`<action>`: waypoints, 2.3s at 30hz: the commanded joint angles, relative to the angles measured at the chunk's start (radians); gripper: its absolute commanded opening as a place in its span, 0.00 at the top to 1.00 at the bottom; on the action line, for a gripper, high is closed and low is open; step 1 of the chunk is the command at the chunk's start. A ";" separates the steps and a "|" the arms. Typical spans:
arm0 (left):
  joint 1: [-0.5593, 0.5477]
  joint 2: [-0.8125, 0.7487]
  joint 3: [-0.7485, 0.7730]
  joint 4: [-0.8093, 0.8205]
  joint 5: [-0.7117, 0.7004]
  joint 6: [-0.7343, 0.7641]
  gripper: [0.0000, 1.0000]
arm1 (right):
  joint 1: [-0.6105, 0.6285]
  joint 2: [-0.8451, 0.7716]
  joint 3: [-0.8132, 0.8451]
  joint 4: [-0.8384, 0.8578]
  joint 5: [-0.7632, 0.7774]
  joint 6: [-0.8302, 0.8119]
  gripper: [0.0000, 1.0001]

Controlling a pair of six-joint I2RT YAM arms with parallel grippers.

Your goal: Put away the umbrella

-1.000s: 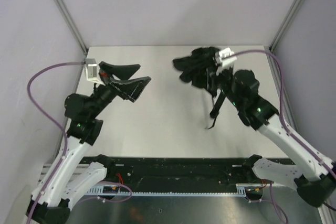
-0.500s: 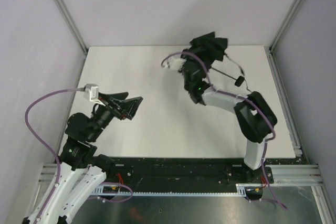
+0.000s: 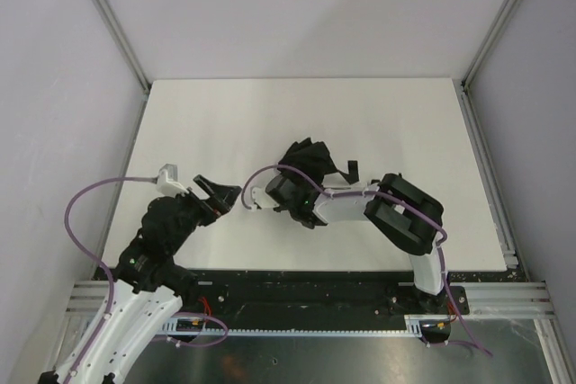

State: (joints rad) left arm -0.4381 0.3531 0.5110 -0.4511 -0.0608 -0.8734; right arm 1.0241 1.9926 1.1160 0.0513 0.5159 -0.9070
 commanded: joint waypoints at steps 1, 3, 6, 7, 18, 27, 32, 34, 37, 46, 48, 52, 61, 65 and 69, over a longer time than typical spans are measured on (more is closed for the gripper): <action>0.005 0.026 0.005 -0.115 -0.006 -0.145 0.02 | 0.010 0.012 0.009 -0.378 -0.274 0.253 1.00; 0.010 0.043 0.009 -0.160 -0.006 -0.183 0.01 | 0.018 0.030 0.024 -0.455 -0.343 0.293 1.00; 0.025 0.057 0.003 -0.204 -0.006 -0.240 0.01 | 0.006 0.079 0.071 -0.563 -0.446 0.338 1.00; 0.031 0.064 -0.002 -0.210 -0.006 -0.258 0.01 | -0.005 0.096 0.087 -0.589 -0.489 0.349 1.00; 0.183 0.317 -0.115 -0.041 0.245 -0.366 0.00 | -0.105 0.219 0.229 -0.743 -0.742 0.394 1.00; 0.198 0.505 -0.255 0.453 0.420 -0.518 0.00 | -0.127 0.295 0.329 -0.842 -0.874 0.414 1.00; 0.177 0.691 -0.256 0.667 0.466 -0.559 0.00 | -0.137 0.317 0.359 -0.863 -0.918 0.416 1.00; 0.169 0.748 -0.261 0.760 0.475 -0.578 0.00 | -0.150 0.316 0.364 -0.860 -0.951 0.418 1.00; 0.155 0.770 -0.277 0.860 0.431 -0.605 0.01 | -0.164 0.316 0.370 -0.864 -0.979 0.417 1.00; 0.118 0.854 -0.299 1.081 0.350 -0.575 0.00 | -0.223 0.330 0.411 -0.909 -1.081 0.399 1.00; 0.107 0.897 -0.305 1.131 0.352 -0.575 0.01 | -0.228 0.342 0.428 -0.914 -1.098 0.395 1.00; 0.090 0.979 -0.309 1.209 0.336 -0.571 0.01 | -0.240 0.356 0.448 -0.922 -1.124 0.387 1.00; 0.043 1.158 -0.274 1.362 0.319 -0.573 0.01 | -0.268 0.367 0.469 -0.934 -1.164 0.379 1.00; 0.019 1.206 -0.278 1.370 0.287 -0.564 0.02 | -0.269 0.363 0.471 -0.924 -1.157 0.380 1.00; -0.021 1.253 -0.283 1.370 0.229 -0.550 0.07 | -0.262 0.343 0.457 -0.887 -1.132 0.387 1.00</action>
State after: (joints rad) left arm -0.4183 1.5589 0.2192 0.9138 0.2401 -1.4586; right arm 0.7383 2.2196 1.6634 -0.8066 -0.7193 -0.4980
